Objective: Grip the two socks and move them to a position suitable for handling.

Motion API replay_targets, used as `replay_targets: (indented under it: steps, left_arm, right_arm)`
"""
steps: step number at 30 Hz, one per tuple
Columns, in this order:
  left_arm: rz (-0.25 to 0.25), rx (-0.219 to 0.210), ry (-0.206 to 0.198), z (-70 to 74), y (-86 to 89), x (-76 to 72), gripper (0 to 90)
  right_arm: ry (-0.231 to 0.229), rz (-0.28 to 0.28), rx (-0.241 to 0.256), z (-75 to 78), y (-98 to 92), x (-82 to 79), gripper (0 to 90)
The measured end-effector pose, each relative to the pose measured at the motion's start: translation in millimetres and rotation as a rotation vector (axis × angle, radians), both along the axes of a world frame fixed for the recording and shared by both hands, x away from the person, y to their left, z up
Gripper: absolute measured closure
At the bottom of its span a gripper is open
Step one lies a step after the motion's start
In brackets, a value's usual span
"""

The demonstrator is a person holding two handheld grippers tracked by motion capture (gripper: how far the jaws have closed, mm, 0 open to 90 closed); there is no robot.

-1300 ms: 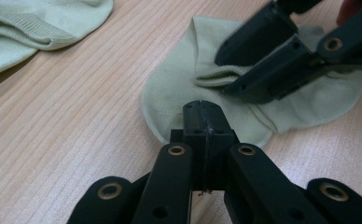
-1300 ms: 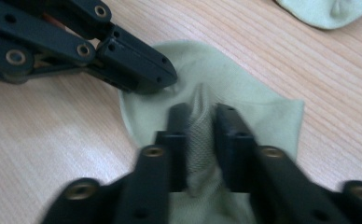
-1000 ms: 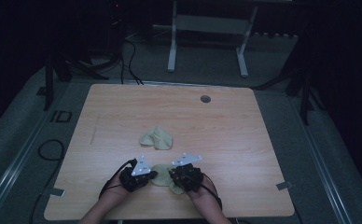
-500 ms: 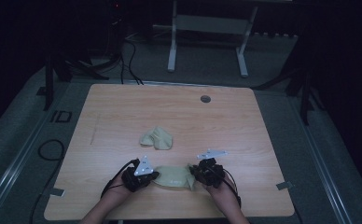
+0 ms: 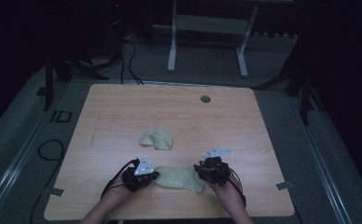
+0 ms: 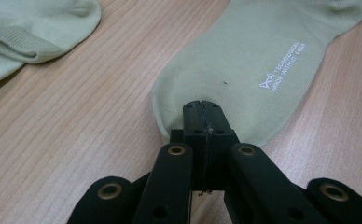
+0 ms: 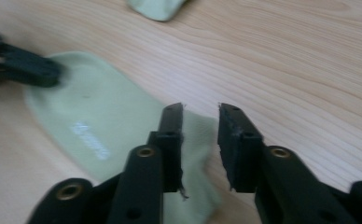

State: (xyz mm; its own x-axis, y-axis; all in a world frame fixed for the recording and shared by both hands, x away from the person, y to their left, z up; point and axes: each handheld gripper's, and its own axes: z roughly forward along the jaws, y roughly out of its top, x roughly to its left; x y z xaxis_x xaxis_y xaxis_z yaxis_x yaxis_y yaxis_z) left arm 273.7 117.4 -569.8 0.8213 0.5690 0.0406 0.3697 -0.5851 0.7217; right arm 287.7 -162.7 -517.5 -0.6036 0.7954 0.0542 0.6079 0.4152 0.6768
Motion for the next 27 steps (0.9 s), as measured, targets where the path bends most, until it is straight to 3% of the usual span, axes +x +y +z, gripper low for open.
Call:
replay_targets:
  steps: [4, 10, 16, 27]
  left_arm:
    - [0.001, 0.009, -0.003, 0.5, -0.8, -1.2, 89.4]
    - [0.004, -0.004, -0.004, -0.6, -1.2, 0.8, 89.3]
    - [0.000, 0.012, -0.005, 0.9, -15.3, 2.5, 89.3]
    - [-0.019, -0.003, 0.016, 1.5, -47.3, 11.5, 89.3]
  right_arm:
    - [0.022, 0.059, -0.019, -9.5, 12.6, -4.8, 85.0]
    - [0.058, 0.067, -0.100, -34.9, 13.8, -0.5, 85.7]
    - [0.055, 0.030, -0.105, -34.3, 2.5, 3.4, 85.5]
    - [0.052, -0.012, -0.117, -32.9, -27.3, 14.0, 84.3]
